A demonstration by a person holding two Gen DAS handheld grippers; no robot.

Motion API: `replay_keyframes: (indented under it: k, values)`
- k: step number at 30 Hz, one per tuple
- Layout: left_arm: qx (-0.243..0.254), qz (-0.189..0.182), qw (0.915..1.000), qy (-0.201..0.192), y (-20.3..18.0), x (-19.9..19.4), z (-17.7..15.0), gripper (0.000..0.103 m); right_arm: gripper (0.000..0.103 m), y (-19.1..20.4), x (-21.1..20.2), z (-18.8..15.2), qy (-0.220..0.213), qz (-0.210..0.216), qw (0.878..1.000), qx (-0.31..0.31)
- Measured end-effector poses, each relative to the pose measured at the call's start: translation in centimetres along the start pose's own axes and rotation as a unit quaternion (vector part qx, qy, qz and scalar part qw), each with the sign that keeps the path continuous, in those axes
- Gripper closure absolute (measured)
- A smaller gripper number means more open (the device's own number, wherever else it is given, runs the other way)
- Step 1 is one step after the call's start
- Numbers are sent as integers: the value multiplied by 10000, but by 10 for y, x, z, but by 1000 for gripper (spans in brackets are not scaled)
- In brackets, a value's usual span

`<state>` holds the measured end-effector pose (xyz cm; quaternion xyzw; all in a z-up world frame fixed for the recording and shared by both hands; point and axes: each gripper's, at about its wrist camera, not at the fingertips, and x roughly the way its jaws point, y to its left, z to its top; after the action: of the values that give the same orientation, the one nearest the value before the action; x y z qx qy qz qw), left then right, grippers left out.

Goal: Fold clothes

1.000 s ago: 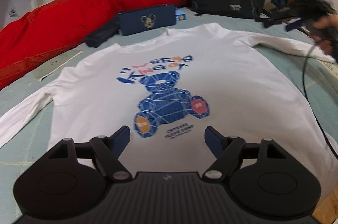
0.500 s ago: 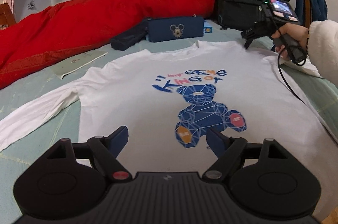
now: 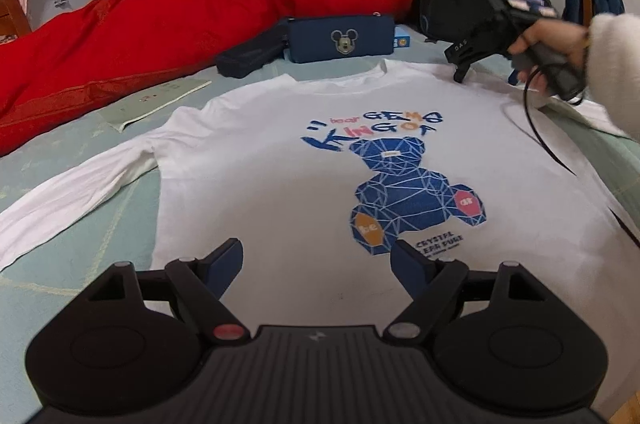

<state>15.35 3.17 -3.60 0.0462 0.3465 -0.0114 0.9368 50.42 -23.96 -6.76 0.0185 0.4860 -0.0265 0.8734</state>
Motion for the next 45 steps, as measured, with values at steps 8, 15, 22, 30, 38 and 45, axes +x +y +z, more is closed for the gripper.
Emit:
replay_keyframes:
  k: [8,15,22,30,38,45]
  values:
    - [15,-44,10000,-66,-1,-6,1,22,0,-38,-32,14,-451,632,9969,158]
    - [234,-224,9994,-80,-21,-10,1,21,0,-70,-86,-52,-868,800,9912,-606]
    - [325,-225,9990,-186,-28,-22,0,21,0,-116,-78,-115,-850,574,9943,-305]
    - [453,-295,9983,-227,-38,-27,2,21,0,-131,-113,-121,-1162,464,9921,-77]
    - [416,-178,9988,-188,-37,-28,2,21,0,-66,-123,-129,-1109,1165,9821,-983]
    - [279,0,9995,126,-26,-10,-7,20,0,-63,-118,-155,-817,660,9897,-977]
